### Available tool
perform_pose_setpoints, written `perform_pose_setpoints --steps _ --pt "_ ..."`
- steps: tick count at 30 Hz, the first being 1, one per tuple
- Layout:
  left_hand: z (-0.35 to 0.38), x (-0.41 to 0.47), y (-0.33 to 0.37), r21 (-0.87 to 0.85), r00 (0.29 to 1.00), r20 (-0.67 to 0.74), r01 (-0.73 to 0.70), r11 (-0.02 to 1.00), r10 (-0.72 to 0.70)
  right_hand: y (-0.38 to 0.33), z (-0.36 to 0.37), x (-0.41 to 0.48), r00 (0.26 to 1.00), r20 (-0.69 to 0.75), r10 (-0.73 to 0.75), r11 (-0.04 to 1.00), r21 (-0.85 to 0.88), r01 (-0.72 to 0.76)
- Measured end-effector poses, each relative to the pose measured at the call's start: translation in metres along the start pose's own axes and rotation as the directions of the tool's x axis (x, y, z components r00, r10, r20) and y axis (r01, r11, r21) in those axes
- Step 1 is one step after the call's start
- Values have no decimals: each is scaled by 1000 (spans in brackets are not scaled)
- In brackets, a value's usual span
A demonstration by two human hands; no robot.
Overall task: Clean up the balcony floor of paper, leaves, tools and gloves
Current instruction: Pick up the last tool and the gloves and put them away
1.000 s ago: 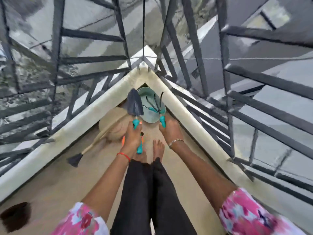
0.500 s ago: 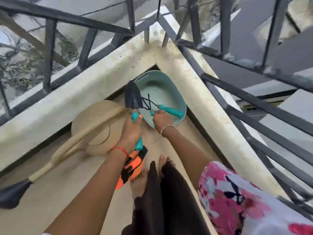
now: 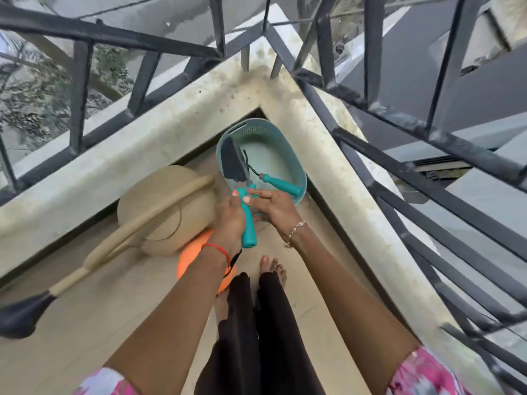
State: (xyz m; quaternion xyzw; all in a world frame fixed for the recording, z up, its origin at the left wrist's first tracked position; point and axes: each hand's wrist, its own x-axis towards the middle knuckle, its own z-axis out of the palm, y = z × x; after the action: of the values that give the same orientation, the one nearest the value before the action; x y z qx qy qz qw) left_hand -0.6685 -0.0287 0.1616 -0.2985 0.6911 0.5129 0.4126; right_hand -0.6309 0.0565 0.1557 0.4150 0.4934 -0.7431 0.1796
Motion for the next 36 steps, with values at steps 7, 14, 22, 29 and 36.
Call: perform_pose_setpoints --steps 7,14,22,29,36 --pt "4 -4 14 -38 993 -54 103 994 -105 -8 -8 30 978 -194 -77 905 -425 -13" --pt "-23 12 -1 86 991 -98 97 991 -89 13 7 69 990 -129 53 671 -729 -131" --pt "-40 -45 24 35 1000 7 23 999 -23 1 17 4 983 -158 92 523 -832 -183" --pt "-65 -113 45 118 996 21 -89 989 87 -32 39 -73 988 -127 88 352 -924 -150" --pt "-102 -191 65 254 976 14 -212 944 215 -79 89 -163 998 14 60 132 -991 6"
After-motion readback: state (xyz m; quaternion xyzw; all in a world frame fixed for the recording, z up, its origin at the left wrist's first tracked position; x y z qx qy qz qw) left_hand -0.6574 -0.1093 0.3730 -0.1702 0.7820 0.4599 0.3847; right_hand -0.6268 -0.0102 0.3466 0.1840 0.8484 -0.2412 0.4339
